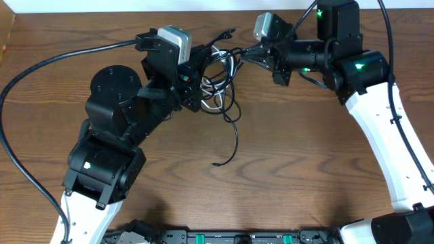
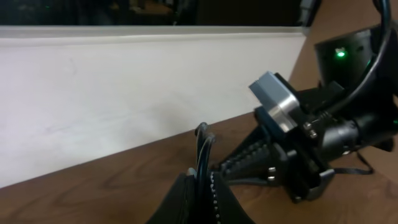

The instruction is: Untangle cables

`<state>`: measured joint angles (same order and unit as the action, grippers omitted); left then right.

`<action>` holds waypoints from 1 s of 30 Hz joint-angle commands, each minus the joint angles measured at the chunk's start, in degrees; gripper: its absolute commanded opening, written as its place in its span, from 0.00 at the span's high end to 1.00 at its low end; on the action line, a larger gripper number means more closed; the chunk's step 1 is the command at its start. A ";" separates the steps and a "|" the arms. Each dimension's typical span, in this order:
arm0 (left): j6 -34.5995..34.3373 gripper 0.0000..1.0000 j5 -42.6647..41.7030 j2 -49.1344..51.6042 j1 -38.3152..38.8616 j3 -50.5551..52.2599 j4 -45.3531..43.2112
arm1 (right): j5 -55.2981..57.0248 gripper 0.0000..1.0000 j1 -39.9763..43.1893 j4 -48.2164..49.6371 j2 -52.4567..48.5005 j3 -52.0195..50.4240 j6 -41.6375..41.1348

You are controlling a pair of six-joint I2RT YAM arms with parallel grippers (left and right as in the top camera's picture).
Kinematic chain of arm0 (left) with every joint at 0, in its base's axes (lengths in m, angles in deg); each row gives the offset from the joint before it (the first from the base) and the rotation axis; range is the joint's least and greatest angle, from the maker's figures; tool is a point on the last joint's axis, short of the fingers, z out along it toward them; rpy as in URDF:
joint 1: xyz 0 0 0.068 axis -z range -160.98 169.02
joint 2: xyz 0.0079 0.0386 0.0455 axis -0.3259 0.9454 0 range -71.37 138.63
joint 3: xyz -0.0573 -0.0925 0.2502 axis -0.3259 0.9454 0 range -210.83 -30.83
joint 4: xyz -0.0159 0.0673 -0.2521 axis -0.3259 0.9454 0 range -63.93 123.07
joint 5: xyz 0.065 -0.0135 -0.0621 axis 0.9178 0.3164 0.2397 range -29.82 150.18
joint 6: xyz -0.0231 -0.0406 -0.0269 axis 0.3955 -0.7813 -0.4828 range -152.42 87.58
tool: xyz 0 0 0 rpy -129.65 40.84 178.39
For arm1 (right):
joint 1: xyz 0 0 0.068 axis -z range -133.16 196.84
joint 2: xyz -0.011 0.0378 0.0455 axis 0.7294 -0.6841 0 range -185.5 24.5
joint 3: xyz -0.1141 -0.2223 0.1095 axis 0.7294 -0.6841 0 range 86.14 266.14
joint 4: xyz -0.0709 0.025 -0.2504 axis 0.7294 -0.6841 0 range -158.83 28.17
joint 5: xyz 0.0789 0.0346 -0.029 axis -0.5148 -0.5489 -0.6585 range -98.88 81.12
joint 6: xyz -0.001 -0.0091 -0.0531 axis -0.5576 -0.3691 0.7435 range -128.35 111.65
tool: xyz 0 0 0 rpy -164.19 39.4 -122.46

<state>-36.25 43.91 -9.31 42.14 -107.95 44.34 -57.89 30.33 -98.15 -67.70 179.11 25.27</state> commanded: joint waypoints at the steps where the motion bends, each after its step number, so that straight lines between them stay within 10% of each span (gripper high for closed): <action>1: 2.12 0.93 5.11 -0.57 0.04 -2.10 -0.74 | 2.36 0.99 2.60 -1.70 -0.07 0.94 -0.11; 22: 18.69 0.92 35.43 -1.57 -0.11 -2.10 1.40 | 2.34 0.99 9.38 -8.24 -0.07 0.94 0.31; 30: 18.93 0.92 33.81 -1.29 -6.58 -2.08 0.55 | 5.64 0.99 11.61 -8.59 -0.07 0.94 0.26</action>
<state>-17.35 75.99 -10.34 37.92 -107.95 45.34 -55.29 40.29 -106.67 -67.72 179.11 25.32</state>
